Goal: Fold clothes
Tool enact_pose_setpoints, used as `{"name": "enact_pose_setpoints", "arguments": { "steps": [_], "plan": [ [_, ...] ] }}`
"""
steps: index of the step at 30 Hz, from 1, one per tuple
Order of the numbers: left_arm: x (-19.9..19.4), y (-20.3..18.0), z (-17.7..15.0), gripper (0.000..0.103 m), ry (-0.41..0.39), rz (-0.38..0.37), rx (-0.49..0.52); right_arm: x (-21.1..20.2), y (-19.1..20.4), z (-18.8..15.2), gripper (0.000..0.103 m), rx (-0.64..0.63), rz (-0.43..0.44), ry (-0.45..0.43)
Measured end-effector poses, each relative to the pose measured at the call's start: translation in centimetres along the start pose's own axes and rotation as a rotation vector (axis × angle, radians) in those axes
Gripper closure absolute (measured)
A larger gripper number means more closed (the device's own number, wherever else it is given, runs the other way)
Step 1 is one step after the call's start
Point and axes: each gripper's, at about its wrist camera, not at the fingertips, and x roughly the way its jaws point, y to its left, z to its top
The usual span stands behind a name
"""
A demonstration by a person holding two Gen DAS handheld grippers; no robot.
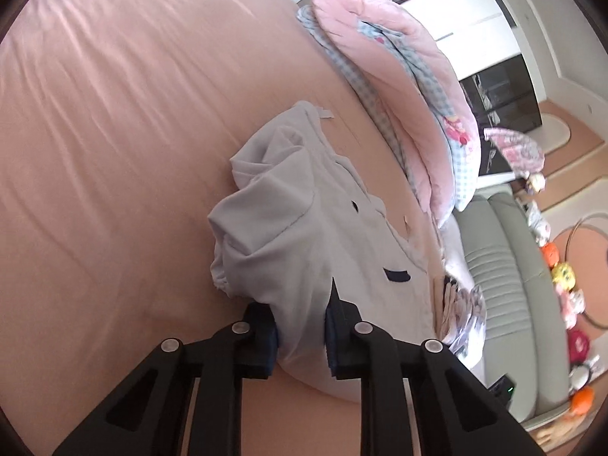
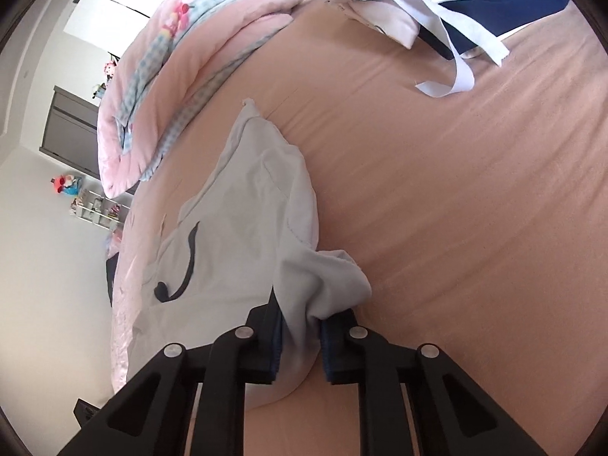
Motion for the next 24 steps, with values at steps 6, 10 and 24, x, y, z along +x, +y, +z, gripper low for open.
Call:
{"name": "enact_pose_setpoints", "arguments": {
  "steps": [6,10,24],
  "plan": [
    [-3.0,-0.5,-0.7,0.087,0.048,0.006,0.035,-3.9,2.3,-1.3,0.091,-0.109,-0.021,-0.015],
    [-4.0,0.2,-2.4,0.086,0.089,0.018,0.022,-5.5,1.1,-2.6,0.091,-0.068,-0.008,0.038],
    [-10.5,4.1,-2.4,0.059,-0.007,0.281,-0.023,-7.9,-1.7,-4.7,0.072,-0.126,-0.09,0.028]
  ]
}}
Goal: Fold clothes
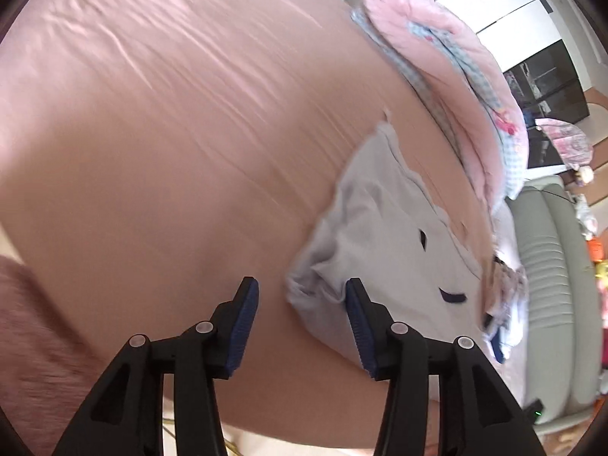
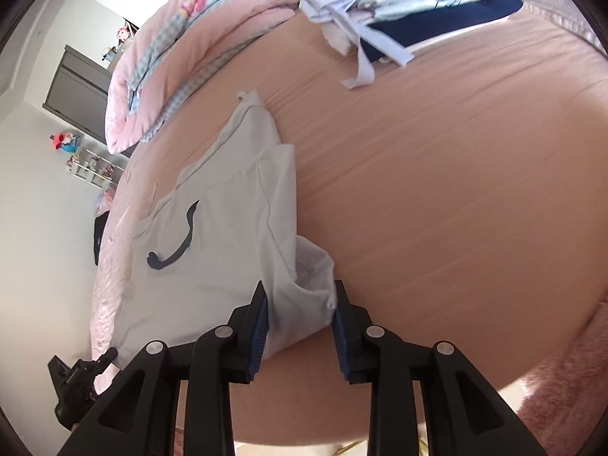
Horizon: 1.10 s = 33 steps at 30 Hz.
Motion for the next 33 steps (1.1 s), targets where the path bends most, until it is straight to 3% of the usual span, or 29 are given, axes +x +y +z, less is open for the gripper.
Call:
{"name": "enact_pose_setpoints", "arguments": {
  "steps": [2,5,8,11,12,14,15,16,17,20,23,25,27,30,31,33],
  "plan": [
    [-1.2,0.0,0.4,0.059,-0.058,0.025,0.027,-1.7,0.1,-0.2,0.072,-0.046,-0.089,-0.063],
    [-0.7,-1.3,0.6,0.059,-0.049,-0.004,0.141,-4.4,0.3,-0.6,0.072,-0.125,-0.175,-0.159],
    [0.2,-2.8,0.5,0.059,-0.043,-0.068,0.244,-5.0,2.8,-0.8,0.072,-0.237,-0.138,-0.189],
    [2.1,-4.6,0.5,0.059,0.02,-0.124,0.322,-4.4,6.0,-1.9,0.072,-0.374,-0.024,-0.165],
    [2.8,-5.2,0.3,0.059,0.03,-0.097,0.364,-3.7,6.8,-2.2,0.072,-0.429,0.003,-0.133],
    [4.0,-5.5,0.0,0.059,0.04,0.05,0.421,-1.5,8.2,-3.1,0.072,-0.527,0.0,-0.072],
    [4.5,-5.0,0.1,0.057,0.056,0.09,0.409,-0.4,8.7,-3.4,0.072,-0.565,-0.014,-0.045],
    [4.8,-4.3,0.4,0.056,0.067,0.085,0.375,0.8,8.6,-3.3,0.072,-0.583,-0.04,-0.015],
    [4.7,-3.6,0.8,0.055,0.071,0.074,0.344,1.9,7.9,-3.0,0.072,-0.583,-0.071,0.014],
    [3.8,-2.9,1.3,0.053,0.049,0.106,0.342,2.4,5.1,-1.1,0.075,-0.481,-0.031,0.058],
    [2.2,-3.8,1.1,0.053,-0.006,0.111,0.359,0.6,3.2,0.5,0.072,-0.398,-0.042,0.023],
    [1.5,-5.6,0.9,0.053,-0.047,0.08,0.432,-0.7,2.5,0.8,0.071,-0.365,0.007,-0.004],
    [2.1,-7.7,0.7,0.053,-0.031,0.022,0.514,-0.7,2.4,0.3,0.069,-0.374,0.016,0.014],
    [4.8,-9.2,0.3,0.053,0.049,-0.049,0.584,1.1,2.2,-1.0,0.069,-0.429,-0.071,0.059],
    [5.7,-9.3,0.1,0.053,0.067,-0.035,0.612,1.3,2.2,-1.1,0.069,-0.436,-0.098,0.054],
    [8.0,-8.8,-0.1,0.053,0.081,0.102,0.666,1.0,2.0,-1.0,0.065,-0.448,-0.148,0.052]
  ]
}}
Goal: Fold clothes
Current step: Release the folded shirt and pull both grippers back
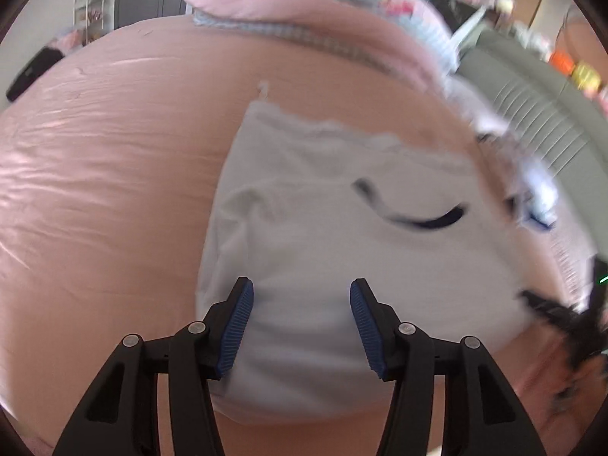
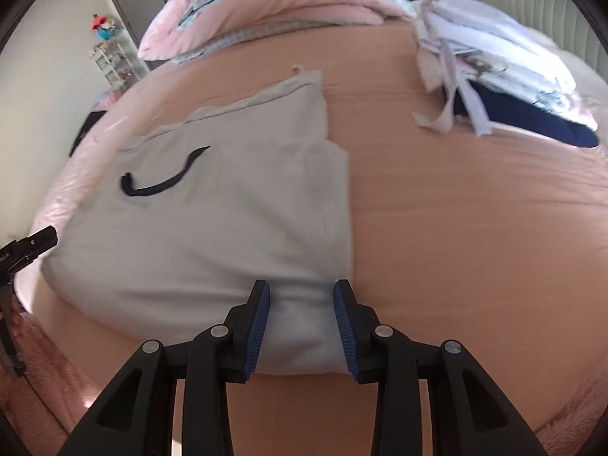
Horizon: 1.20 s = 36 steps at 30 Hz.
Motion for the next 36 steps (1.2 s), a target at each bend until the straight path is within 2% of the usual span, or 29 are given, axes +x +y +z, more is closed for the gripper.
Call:
{"name": "enact_pose_setpoints", "arguments": {
  "steps": [1,4,6,7,10,14,16,18,19,20,22,23,24,26,28,30,33,36],
  "plan": [
    [0.8,0.5,0.1,0.051,0.009,0.026,-0.01,-0.2,-0.3,0.0,0.064,0.0,-0.002,0.004],
    [0.7,2.5,0.7,0.05,-0.018,0.007,-0.098,-0.9,-0.9,-0.5,0.061,0.024,-0.044,0.009],
    [-0.4,2.5,1.0,0.052,-0.073,0.045,-0.099,-1.7,-0.7,-0.8,0.061,0.016,-0.125,-0.009],
    [-1.0,2.2,1.0,0.052,-0.103,0.029,-0.088,-2.2,-0.5,-1.0,0.061,0.011,-0.16,-0.023],
    [-2.5,0.7,0.6,0.052,-0.168,-0.118,-0.045,-3.9,0.6,-1.2,0.061,-0.013,-0.193,-0.098],
    [-1.3,-1.8,0.3,0.052,-0.143,-0.228,0.03,-4.5,3.3,-1.0,0.058,-0.104,-0.126,-0.154],
    [-0.3,-1.8,0.1,0.052,-0.103,-0.193,0.029,-2.6,3.8,-1.2,0.058,-0.118,-0.139,-0.085],
    [0.3,-1.2,-0.4,0.052,-0.07,-0.085,0.035,-1.3,3.6,-1.4,0.058,-0.112,-0.155,-0.041],
    [0.4,-0.6,-0.6,0.052,-0.066,-0.029,0.023,-1.0,3.1,-1.6,0.052,-0.096,-0.162,-0.039],
    [0.3,0.2,-0.6,0.052,-0.068,0.022,-0.007,-1.3,2.2,-1.5,0.047,-0.063,-0.178,-0.03],
    [-0.6,2.2,-0.7,0.052,-0.087,0.076,-0.11,-1.9,0.5,-1.6,0.044,0.006,-0.166,-0.017],
    [-1.2,3.2,-0.8,0.052,-0.098,0.081,-0.165,-2.3,-0.2,-1.7,0.044,0.043,-0.152,-0.017],
    [-1.6,4.2,-1.0,0.052,-0.104,0.057,-0.212,-2.7,-0.6,-1.6,0.044,0.068,-0.143,-0.026],
    [-2.0,5.1,-0.5,0.051,-0.093,-0.01,-0.243,-3.7,-0.7,-1.3,0.044,0.069,-0.131,-0.066],
    [-2.1,5.6,0.4,0.051,-0.079,-0.064,-0.249,-4.3,-0.4,-0.2,0.044,0.052,-0.047,-0.086],
    [-1.7,5.2,2.1,0.051,-0.064,-0.106,-0.219,-3.8,-0.4,2.0,0.044,0.038,0.002,-0.069],
    [0.0,4.3,5.4,0.05,-0.034,-0.174,-0.199,-2.1,-0.7,6.5,0.044,0.03,0.025,-0.041],
    [3.1,3.6,8.9,0.05,-0.012,-0.166,-0.167,0.8,-0.9,10.7,0.044,0.011,0.053,0.005]
  ]
}}
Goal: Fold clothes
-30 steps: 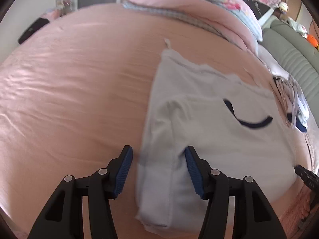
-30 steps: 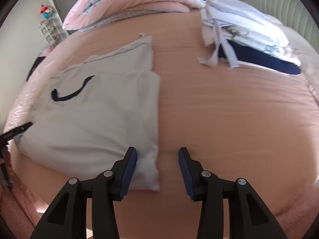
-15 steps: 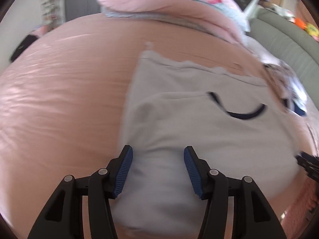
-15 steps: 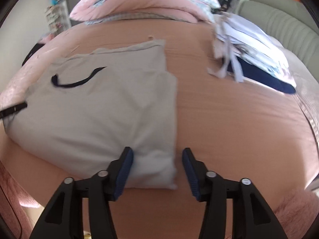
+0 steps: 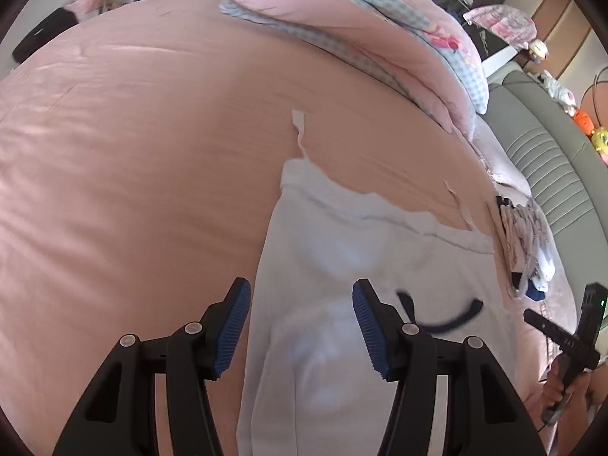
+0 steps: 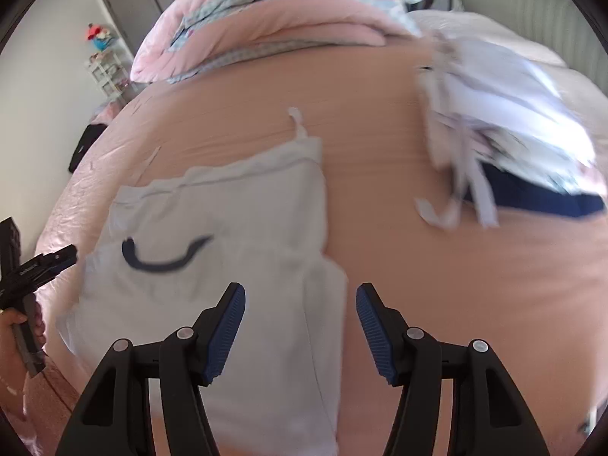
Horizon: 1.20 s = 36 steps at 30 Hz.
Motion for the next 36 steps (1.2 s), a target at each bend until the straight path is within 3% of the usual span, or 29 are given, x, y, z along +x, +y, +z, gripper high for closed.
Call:
{"name": "enact_pose_setpoints", "arguments": {
  "steps": [3,5,8,11,16,19,20,21,22,23,24,25,30,36],
  "plan": [
    [3.5,0.2,2.5,0.05,0.053,0.029,-0.012,3.4,-0.6,3.1,0.044,0.017,-0.012,0.056],
    [5.2,0.5,3.7,0.05,0.083,0.01,-0.033,5.6,-1.4,4.7,0.044,0.054,0.009,0.104],
    [6.3,0.6,4.9,0.049,0.067,0.0,-0.019,8.3,-2.5,6.4,0.044,0.086,0.026,0.145],
    [6.8,0.5,5.4,0.039,0.044,-0.024,-0.011,10.1,-3.5,7.9,0.04,0.108,0.067,0.149],
    [7.4,0.0,5.8,0.039,-0.005,-0.058,0.002,11.5,-2.7,9.5,0.04,0.073,0.09,0.132],
    [8.5,-1.8,6.0,0.04,0.023,0.0,0.072,12.1,-1.1,10.0,0.041,-0.027,0.06,0.154],
    [8.8,-2.3,6.1,0.045,0.031,0.025,0.106,12.1,-0.7,10.1,0.042,-0.065,0.049,0.161],
    [9.0,-2.8,6.1,0.067,0.033,0.049,0.128,12.1,-0.4,10.2,0.046,-0.093,0.035,0.16],
    [9.2,-3.0,6.3,0.095,0.04,0.053,0.138,12.0,-0.2,10.2,0.061,-0.107,0.031,0.151],
    [9.1,-3.0,6.5,0.097,0.049,0.034,0.134,11.8,-0.2,10.3,0.081,-0.104,0.057,0.144],
    [8.8,-3.0,6.7,0.097,0.052,0.023,0.134,11.7,-0.4,10.4,0.092,-0.082,0.094,0.142],
    [8.5,-3.0,6.9,0.097,0.054,0.012,0.135,11.4,-0.3,10.5,0.096,-0.07,0.102,0.135],
    [3.8,-4.1,6.6,0.097,-0.032,-0.042,0.185,7.4,1.5,10.1,0.097,-0.12,0.112,0.025],
    [-4.4,-6.8,2.0,0.097,-0.127,-0.077,0.352,-1.9,2.6,5.9,0.097,-0.226,0.172,-0.133]
  ]
}}
